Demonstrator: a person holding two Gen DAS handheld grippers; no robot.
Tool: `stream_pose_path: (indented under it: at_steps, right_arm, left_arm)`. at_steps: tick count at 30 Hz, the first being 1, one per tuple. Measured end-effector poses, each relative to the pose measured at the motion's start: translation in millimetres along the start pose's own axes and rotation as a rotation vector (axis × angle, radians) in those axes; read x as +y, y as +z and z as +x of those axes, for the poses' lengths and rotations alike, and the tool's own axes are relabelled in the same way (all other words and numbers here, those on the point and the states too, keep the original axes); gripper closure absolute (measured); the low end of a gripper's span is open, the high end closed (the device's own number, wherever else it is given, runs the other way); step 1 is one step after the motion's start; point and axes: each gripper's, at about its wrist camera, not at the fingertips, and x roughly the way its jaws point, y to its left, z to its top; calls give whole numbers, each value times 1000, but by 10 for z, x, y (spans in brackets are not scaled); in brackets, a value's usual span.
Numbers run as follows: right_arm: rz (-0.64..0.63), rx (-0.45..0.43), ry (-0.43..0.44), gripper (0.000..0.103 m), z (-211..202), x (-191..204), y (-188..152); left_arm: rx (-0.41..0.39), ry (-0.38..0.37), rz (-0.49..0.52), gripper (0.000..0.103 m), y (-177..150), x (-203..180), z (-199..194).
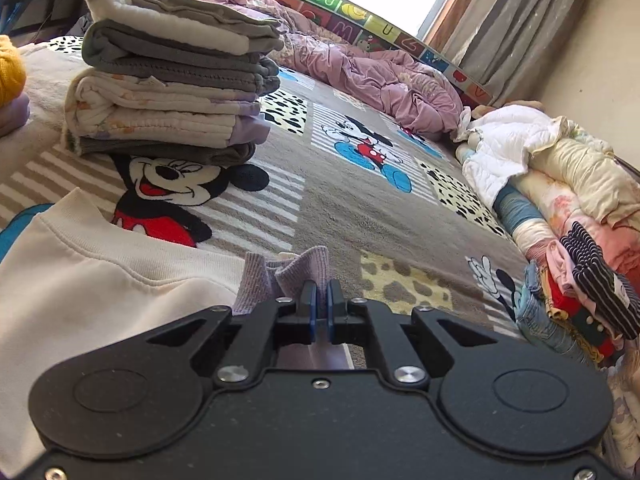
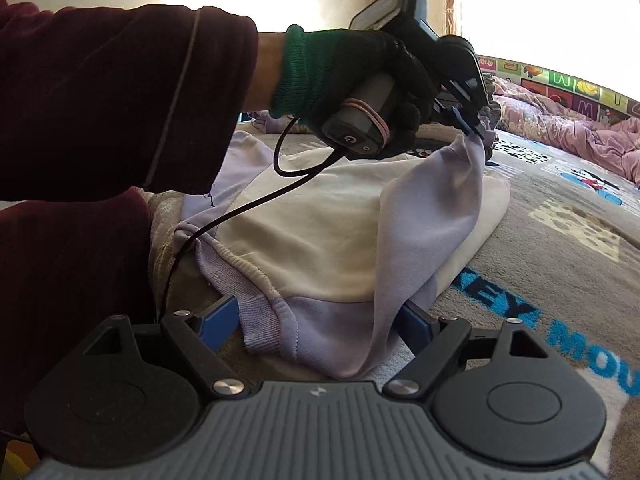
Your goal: Fold clothes
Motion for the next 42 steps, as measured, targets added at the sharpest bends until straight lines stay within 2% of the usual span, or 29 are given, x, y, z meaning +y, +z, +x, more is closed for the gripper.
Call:
stream_pose_path:
  at_steps: [2, 7, 11, 13, 14, 18, 21, 23, 24, 26, 27, 29, 30, 31, 32, 33, 35, 37, 39, 41, 42]
  right_arm:
    - [-49, 4, -11, 19, 30, 67, 6]
    - [-85, 39, 30, 20, 123, 146, -7]
    - [-103, 59, 41, 19, 177, 197, -22]
    - [-74, 58, 51, 18, 174, 175, -22]
    - [-43, 54, 62, 18, 160, 138, -18]
    - [91, 29, 97, 19, 73, -41, 0]
    - [87, 34, 91, 19, 36, -49, -7]
    - [65, 45, 74, 19, 9, -29, -12]
    - [58, 53, 59, 19, -11, -34, -12]
    - [69, 55, 28, 19, -71, -89, -20]
    - [72, 44, 1, 19, -101, -126, -16]
    - [71, -5, -57, 19, -149, -178, 12]
    - [68, -49, -85, 19, -165, -188, 38]
    - [53, -101, -89, 19, -171, -175, 79]
    - [33, -145, -76, 19, -154, -141, 124]
    - [20, -152, -53, 19, -94, -108, 155]
    - [4, -118, -16, 19, 51, -58, 180]
    - [-4, -50, -4, 22, 179, -32, 151]
    - [-12, 18, 8, 21, 307, -6, 122]
    - [20, 13, 24, 21, 287, -43, 125]
    - [28, 11, 27, 21, 270, -50, 118]
  left_arm:
    - [9, 13, 26, 101, -2, -27, 56]
    - [43, 44, 70, 101, -6, -91, 231]
    - [73, 37, 136, 101, -35, -168, 392]
    - [92, 13, 169, 100, -50, -197, 452]
    - [90, -5, 161, 91, -42, -175, 435]
    - [30, -27, 153, 87, -22, -87, 197]
    - [7, 65, 285, 87, -88, -153, 76]
    - [-7, 93, 299, 86, -93, -103, 25]
    - [-10, 99, 292, 83, -90, -64, 6]
    - [3, 81, 227, 63, -58, 62, 3]
    - [20, 72, 202, 61, -52, 106, 27]
    - [50, 61, 179, 62, -54, 156, 91]
    - [62, 57, 184, 70, -69, 159, 132]
    - [71, 61, 190, 89, -84, 158, 173]
    - [77, 65, 193, 89, -99, 158, 214]
    - [79, 60, 186, 89, -102, 170, 250]
    - [73, 47, 170, 90, -88, 212, 306]
    - [99, 99, 235, 90, -83, 178, 370]
    - [58, 127, 290, 89, -71, 94, 271]
    - [3, 117, 355, 89, -78, -32, 125]
    - [18, 86, 380, 89, -102, -102, 134]
